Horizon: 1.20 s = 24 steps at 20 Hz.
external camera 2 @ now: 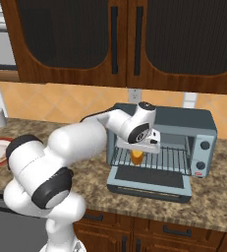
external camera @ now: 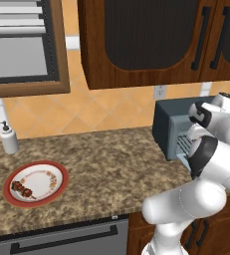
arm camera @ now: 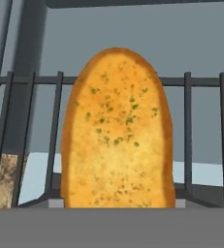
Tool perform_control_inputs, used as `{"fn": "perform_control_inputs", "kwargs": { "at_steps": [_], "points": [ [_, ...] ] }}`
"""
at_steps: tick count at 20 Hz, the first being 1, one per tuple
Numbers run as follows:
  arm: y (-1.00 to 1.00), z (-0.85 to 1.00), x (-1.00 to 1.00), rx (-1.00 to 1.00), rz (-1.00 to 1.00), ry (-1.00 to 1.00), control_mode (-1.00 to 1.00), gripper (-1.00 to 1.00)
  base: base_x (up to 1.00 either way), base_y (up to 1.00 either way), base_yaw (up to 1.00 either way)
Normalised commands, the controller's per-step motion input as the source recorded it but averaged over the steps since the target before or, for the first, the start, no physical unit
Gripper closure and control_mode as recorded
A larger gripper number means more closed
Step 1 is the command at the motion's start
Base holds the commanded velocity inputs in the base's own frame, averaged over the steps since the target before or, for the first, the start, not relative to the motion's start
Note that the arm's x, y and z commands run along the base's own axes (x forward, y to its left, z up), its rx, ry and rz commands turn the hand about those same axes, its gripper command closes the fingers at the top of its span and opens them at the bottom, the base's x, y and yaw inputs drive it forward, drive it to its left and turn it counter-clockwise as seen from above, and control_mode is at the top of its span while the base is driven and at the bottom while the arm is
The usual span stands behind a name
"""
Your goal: Pick up the kebab skewer and baguette bread, and place them inside the toaster oven. Close the toaster oven door and start by setting the timer.
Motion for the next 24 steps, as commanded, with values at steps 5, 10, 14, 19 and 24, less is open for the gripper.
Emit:
{"fn": "perform_control_inputs", "kwargs": {
  "at_steps": [5,10,14,19,24],
  "points": [
    [0.04,-0.52,-0.52,0.00,-0.03,0.00,-1.00,-1.00,0.00,0.00,0.00],
    [0.00,-0.19,-0.26,0.00,-0.04,-0.03,-1.00,-1.00,0.00,0.00,0.00],
    [0.08,0.03,0.00,0.00,-0.05,-0.02,-1.00,-1.00,0.00,0.00,0.00],
    [0.06,0.70,-0.03,0.00,0.00,0.00,-1.00,-1.00,0.00,0.00,0.00],
    [0.35,0.94,-0.89,-0.05,-0.03,-0.02,-1.00,-1.00,0.00,0.00,0.00]
  ]
}}
